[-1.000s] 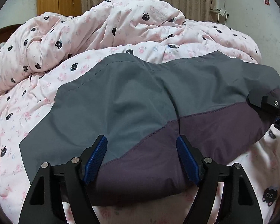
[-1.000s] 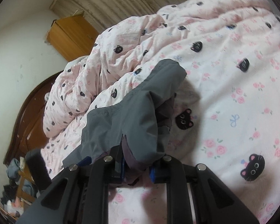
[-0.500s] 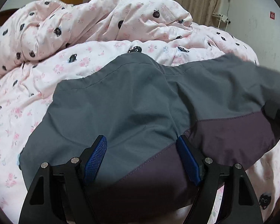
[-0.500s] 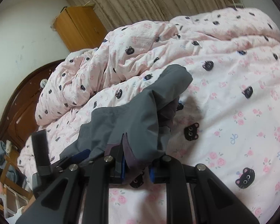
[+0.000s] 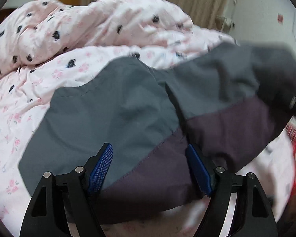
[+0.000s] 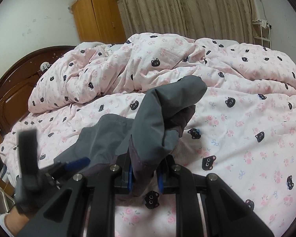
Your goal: Fold clothes
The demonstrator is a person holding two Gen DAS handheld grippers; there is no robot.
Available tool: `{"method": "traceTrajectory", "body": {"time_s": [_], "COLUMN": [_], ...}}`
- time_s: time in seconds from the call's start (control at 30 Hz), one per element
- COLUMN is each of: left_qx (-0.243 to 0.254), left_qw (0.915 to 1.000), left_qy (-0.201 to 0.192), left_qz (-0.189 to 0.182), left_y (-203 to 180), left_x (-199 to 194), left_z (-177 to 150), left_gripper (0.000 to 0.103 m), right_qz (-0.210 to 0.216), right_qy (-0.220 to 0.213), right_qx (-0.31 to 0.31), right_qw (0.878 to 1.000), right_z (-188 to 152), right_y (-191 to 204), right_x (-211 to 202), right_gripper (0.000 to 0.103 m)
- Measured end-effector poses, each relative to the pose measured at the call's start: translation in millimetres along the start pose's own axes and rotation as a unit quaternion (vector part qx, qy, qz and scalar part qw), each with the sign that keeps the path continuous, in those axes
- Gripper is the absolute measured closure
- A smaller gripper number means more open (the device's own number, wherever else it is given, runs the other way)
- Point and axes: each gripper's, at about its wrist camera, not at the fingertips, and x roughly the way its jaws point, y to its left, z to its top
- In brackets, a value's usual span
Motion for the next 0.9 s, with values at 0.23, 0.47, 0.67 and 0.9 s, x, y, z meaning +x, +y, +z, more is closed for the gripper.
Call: {"method": "traceTrajectory", "body": {"time_s": [0.23,0.47,0.67,0.9], "left_qx": [-0.053,-0.102,-0.119,-0.119], "left_qw": [0.9984,0.9945,0.9927,0.9925], "left_qy": [-0.017,0.014,0.004,0.024], "left_qz": [-0.012,0.02,0.016,0.016], "left_y": [28,74,83,85], "left_x": [-27,-25,-31,-13], "left_z": [17,11,7,1], "left_gripper": [0.03,0.03,0.03,0.03], "right_qz": [-0.017,-0.03,-0.04,-0.034], "right_qy": [0.006,0.009,0.01,0.014], "right_qx": [-0.016,-0.048,-0.081,-0.112], "right_qw": [1.0,0.998,0.996,0.993], "right_z": [-2,1,3,5], "right_y": [5,20,36,62], "right_x": [3,4,5,10], "right_gripper": [0.084,0.084,0.084,0.084]}}
